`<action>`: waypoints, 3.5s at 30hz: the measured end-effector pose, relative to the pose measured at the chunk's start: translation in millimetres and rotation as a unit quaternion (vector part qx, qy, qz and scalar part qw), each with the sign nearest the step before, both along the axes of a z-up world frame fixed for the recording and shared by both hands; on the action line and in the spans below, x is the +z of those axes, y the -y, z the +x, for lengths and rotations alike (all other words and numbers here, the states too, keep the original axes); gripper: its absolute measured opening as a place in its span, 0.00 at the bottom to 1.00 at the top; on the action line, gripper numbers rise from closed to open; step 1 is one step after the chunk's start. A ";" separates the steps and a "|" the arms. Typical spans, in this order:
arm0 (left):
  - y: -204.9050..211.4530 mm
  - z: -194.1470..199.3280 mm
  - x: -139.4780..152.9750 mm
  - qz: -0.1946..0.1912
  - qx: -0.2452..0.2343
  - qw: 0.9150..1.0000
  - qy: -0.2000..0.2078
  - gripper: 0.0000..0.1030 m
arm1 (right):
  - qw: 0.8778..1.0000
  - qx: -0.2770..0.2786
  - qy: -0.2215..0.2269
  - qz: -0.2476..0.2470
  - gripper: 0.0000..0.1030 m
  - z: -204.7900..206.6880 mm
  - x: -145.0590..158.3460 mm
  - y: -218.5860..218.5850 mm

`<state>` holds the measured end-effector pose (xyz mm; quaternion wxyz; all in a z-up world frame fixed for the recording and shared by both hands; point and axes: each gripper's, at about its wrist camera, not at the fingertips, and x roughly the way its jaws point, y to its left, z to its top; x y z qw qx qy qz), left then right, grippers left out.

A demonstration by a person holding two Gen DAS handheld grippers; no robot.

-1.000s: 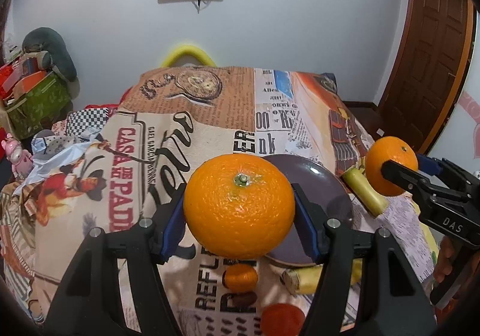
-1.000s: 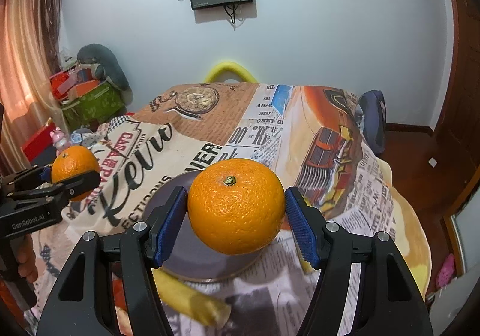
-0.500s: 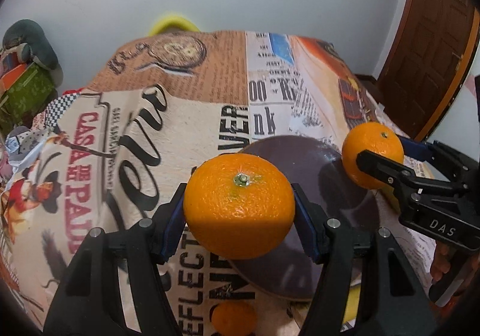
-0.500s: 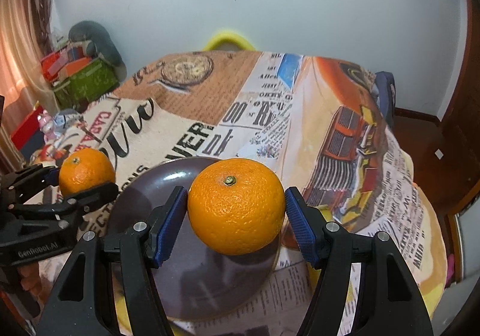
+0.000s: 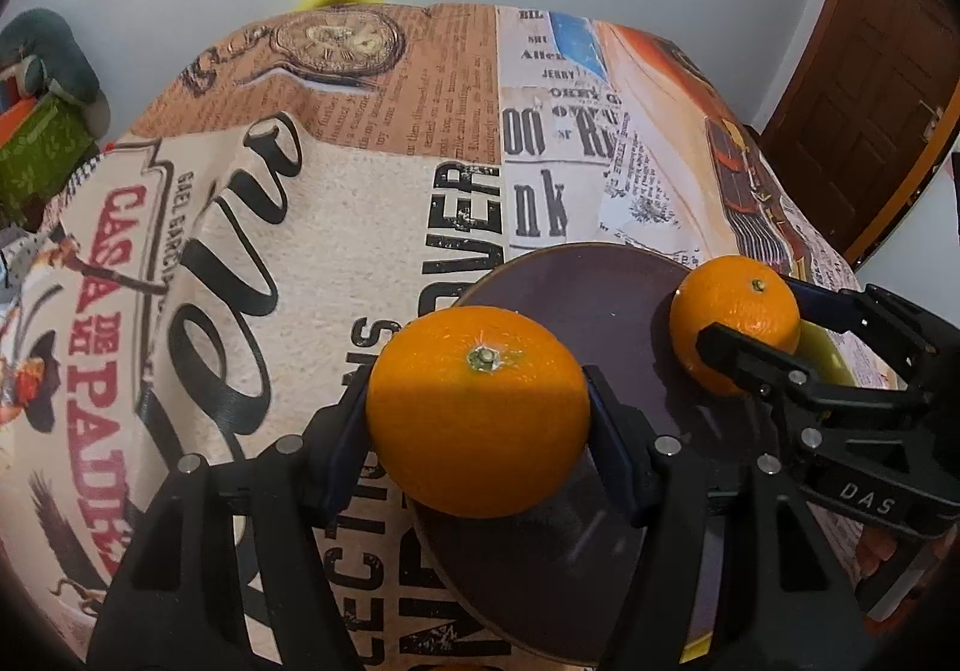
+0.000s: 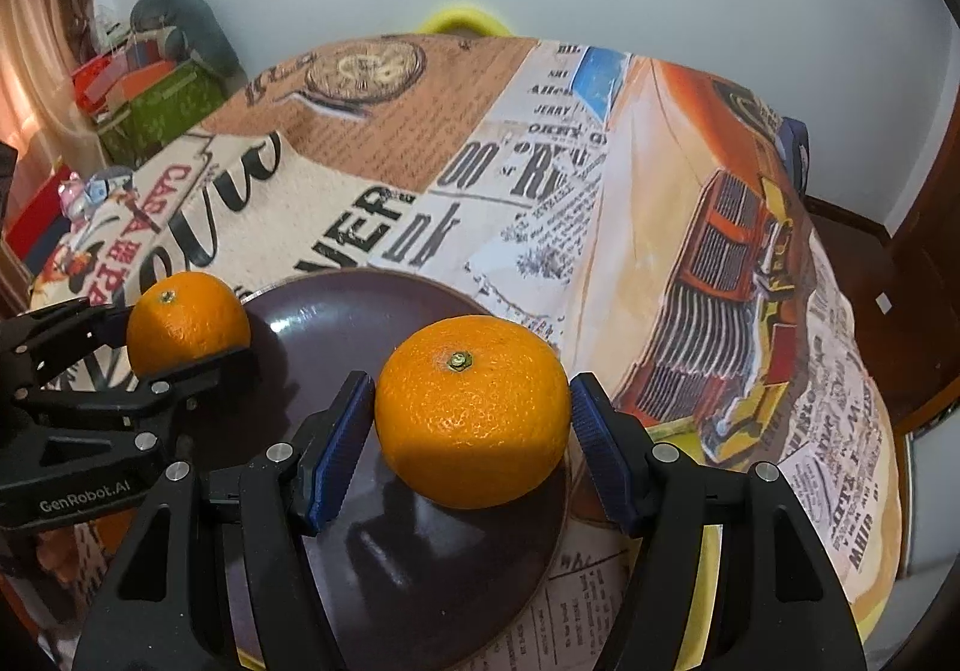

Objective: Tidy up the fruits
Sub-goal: 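Carry the large orange onto the grey plate with the left gripper while the right gripper grasps another orange, then open the left gripper to release the orange on the plate, then grasp the peeled pomelo segment with the left gripper while the right gripper grasps a mandarin, then place the pomelo segment and the mandarin onto the grey plate with both grippers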

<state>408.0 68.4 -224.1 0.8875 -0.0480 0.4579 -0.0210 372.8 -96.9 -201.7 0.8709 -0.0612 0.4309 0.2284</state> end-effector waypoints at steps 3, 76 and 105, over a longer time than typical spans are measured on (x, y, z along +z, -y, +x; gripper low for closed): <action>1.7 -0.1 -0.3 0.003 -0.003 1.000 0.001 0.63 | 1.000 0.003 0.002 -0.007 0.64 -0.5 1.2 -1.4; 95.1 -229.5 -13.5 0.023 -0.069 0.997 -0.039 0.87 | 0.986 -0.118 -0.115 0.028 0.36 -226.7 -43.2 156.2; 87.8 -209.8 -5.2 -0.022 -0.038 0.999 -0.005 0.92 | 0.994 -0.083 -0.053 0.045 0.31 -202.6 -5.8 131.0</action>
